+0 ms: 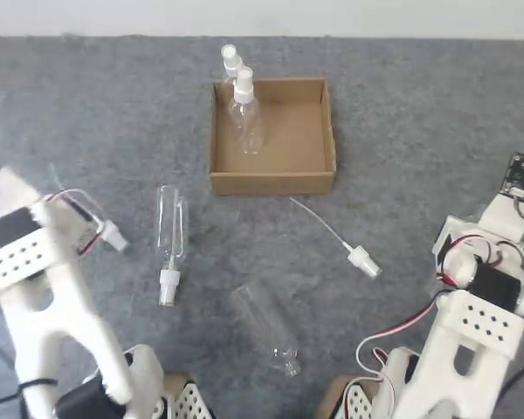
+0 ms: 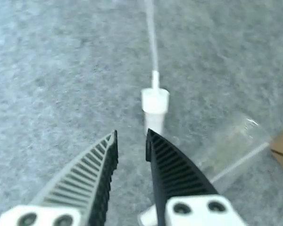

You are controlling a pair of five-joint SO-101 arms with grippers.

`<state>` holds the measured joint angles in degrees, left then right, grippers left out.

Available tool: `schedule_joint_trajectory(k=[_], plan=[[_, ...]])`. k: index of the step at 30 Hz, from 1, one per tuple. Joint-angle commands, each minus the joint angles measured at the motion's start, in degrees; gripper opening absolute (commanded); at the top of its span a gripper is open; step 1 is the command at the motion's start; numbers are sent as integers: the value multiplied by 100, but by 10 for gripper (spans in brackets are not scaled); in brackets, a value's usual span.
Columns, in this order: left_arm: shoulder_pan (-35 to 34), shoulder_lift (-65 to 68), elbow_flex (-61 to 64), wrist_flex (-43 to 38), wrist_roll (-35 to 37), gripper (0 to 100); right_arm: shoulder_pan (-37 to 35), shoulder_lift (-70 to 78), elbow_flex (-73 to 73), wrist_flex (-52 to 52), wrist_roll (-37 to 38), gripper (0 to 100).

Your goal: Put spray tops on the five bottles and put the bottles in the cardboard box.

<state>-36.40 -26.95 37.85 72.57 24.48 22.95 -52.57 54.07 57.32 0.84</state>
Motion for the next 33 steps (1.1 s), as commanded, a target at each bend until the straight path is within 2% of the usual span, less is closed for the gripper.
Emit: schedule_joint_trajectory(k=[1, 4, 8, 13, 18, 21, 26, 33], plan=[[-378, -264, -84, 18, 35, 97, -101, -180, -79, -101, 0, 93], [-387, -264, -92, -70, -132, 98, -101, -180, -79, -92, 0, 93], [-396, -220, -57, -571, -1090, 94, -101, -180, -79, -75, 0, 93], [-378, -211, -57, -1143, -1881, 93, -101, -180, -79, -75, 0, 93], [-246, -202, -66, -1477, -2523, 21, -101, -180, -79, -75, 0, 93], [-79, -158, -101, -1477, -2778, 13, -101, -180, -79, -75, 0, 93], [62, 765, -752, -1389, -2884, 13, -101, -180, -79, -75, 0, 93], [70, 2690, -2413, -932, -3473, 13, -101, -180, -79, -75, 0, 93]])
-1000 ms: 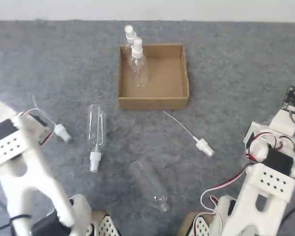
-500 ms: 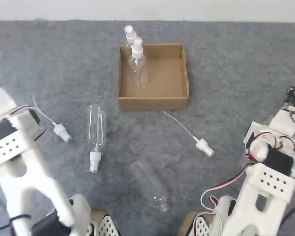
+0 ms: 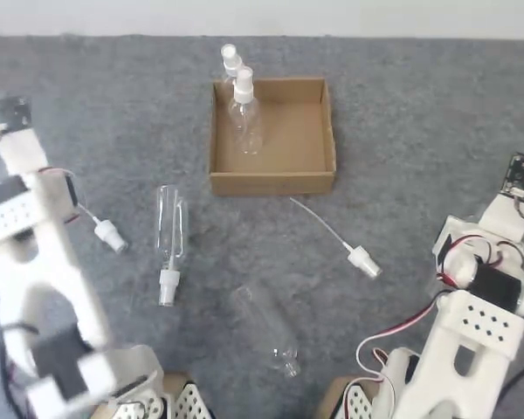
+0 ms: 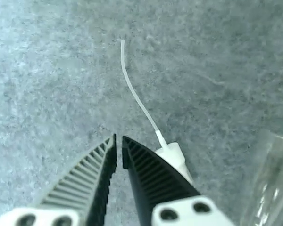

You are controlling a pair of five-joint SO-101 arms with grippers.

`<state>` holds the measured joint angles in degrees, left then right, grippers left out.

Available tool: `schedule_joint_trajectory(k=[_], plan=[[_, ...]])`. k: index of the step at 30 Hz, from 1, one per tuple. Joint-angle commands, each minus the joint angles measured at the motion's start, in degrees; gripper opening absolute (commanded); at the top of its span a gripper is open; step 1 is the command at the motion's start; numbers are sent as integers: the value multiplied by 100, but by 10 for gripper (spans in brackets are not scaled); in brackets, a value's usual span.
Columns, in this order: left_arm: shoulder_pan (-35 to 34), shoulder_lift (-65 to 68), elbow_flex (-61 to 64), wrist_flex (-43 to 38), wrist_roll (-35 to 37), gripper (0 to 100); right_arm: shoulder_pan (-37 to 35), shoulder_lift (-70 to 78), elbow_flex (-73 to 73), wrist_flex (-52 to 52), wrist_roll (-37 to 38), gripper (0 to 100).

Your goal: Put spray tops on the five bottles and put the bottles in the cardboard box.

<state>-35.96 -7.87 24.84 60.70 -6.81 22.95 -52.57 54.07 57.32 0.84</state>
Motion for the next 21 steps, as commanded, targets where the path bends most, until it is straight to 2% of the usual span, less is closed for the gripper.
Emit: schedule_joint_trajectory(k=[1, 10, 21], plan=[[35, 1011, -1314, 308, -448, 13, -101, -180, -79, -75, 0, 93], [369, 2593, -2589, 325, -1011, 13, -101, -180, -70, -75, 0, 93], [404, 3815, -3503, 308, -1099, 13, -101, -163, -70, -75, 0, 93]])
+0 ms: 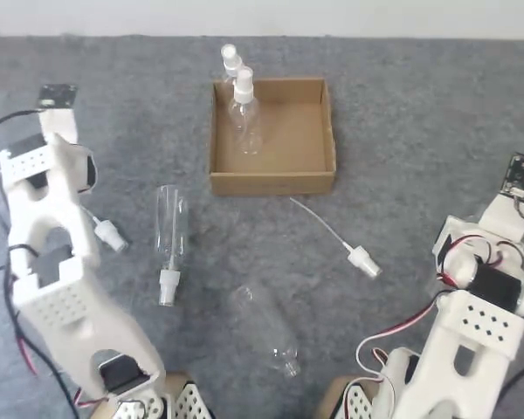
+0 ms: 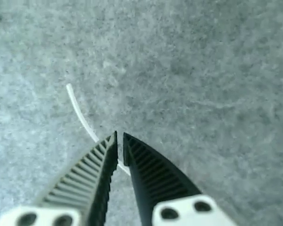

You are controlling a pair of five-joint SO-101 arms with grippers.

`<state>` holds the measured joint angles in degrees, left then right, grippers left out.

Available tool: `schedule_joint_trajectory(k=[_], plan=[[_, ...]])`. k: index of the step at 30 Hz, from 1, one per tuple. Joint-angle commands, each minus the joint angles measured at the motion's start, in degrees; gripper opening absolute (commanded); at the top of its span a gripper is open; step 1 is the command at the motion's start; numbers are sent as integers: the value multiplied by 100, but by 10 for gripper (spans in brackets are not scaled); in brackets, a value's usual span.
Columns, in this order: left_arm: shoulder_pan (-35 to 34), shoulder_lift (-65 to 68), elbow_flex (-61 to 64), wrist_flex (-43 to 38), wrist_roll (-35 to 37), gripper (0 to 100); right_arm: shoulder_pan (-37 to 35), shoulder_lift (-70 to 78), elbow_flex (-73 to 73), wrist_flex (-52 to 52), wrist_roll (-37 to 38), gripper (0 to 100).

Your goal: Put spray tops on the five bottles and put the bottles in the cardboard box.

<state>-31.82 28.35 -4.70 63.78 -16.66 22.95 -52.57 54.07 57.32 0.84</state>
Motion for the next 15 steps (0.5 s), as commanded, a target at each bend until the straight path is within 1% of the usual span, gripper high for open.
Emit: schedule_joint_trajectory(k=[1, 4, 7, 11, 15], plan=[[-9, 316, -602, 9, -185, 13, -101, -163, -70, -75, 0, 93], [-26, 615, -690, 35, -290, 13, -101, -163, -70, -75, 0, 93], [-229, 668, -708, 114, -281, 13, -101, -180, -70, -84, 0, 93], [-545, 563, -708, 730, -299, 13, -303, -145, -70, -75, 0, 93], [-765, 484, -708, 1468, -633, 13, -338, -171, -70, -66, 9, 93]])
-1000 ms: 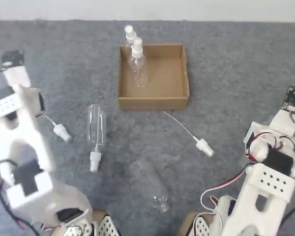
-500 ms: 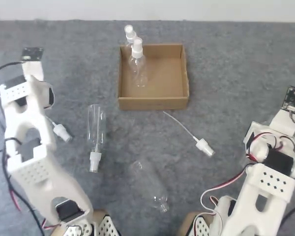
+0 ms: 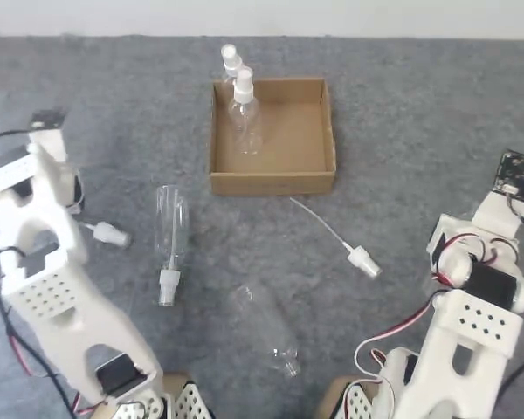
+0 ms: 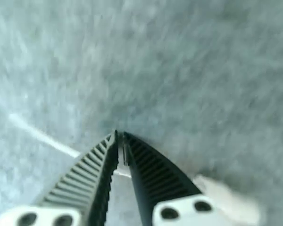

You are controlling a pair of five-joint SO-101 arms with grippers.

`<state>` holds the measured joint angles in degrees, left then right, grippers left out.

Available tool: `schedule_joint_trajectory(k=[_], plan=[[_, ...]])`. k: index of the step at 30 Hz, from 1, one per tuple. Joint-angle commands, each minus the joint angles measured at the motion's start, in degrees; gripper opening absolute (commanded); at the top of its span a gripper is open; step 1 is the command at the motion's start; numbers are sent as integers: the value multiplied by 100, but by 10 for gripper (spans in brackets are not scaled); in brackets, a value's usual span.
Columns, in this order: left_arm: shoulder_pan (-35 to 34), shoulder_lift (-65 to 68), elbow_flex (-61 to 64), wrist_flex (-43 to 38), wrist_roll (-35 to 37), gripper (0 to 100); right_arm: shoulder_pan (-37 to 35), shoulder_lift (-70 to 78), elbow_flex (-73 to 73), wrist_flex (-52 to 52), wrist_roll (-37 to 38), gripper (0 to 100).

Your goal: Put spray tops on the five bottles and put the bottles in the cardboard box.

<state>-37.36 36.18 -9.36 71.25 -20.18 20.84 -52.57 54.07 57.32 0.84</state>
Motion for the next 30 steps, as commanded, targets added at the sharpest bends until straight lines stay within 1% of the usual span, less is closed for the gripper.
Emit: schedule_joint_trajectory(k=[1, 7, 11, 14, 18, 23, 25, 26, 30], plan=[[-255, -316, -224, 905, -334, 13, -127, -163, -70, -66, 9, 93], [-510, -563, -215, 1952, -457, 13, -136, -154, -70, -66, 9, 93], [-510, -905, -207, 2488, -457, 13, -136, -180, 18, -101, 9, 93], [-466, -1275, -207, 2593, -457, 13, -180, -180, 18, -119, 9, 93], [-299, -1697, -207, 2611, -466, 13, -497, -180, 53, -75, 9, 93], [79, -1820, -207, 2620, -809, 14, -796, -180, 158, -119, 9, 93], [211, -1820, -215, 2620, -958, 43, -840, -180, 158, -119, 9, 93], [264, -1829, -215, 2620, -1081, 74, -848, -180, 158, -119, 9, 93], [404, -1802, -251, 2541, -1538, 239, -857, -180, 167, -119, 9, 93]])
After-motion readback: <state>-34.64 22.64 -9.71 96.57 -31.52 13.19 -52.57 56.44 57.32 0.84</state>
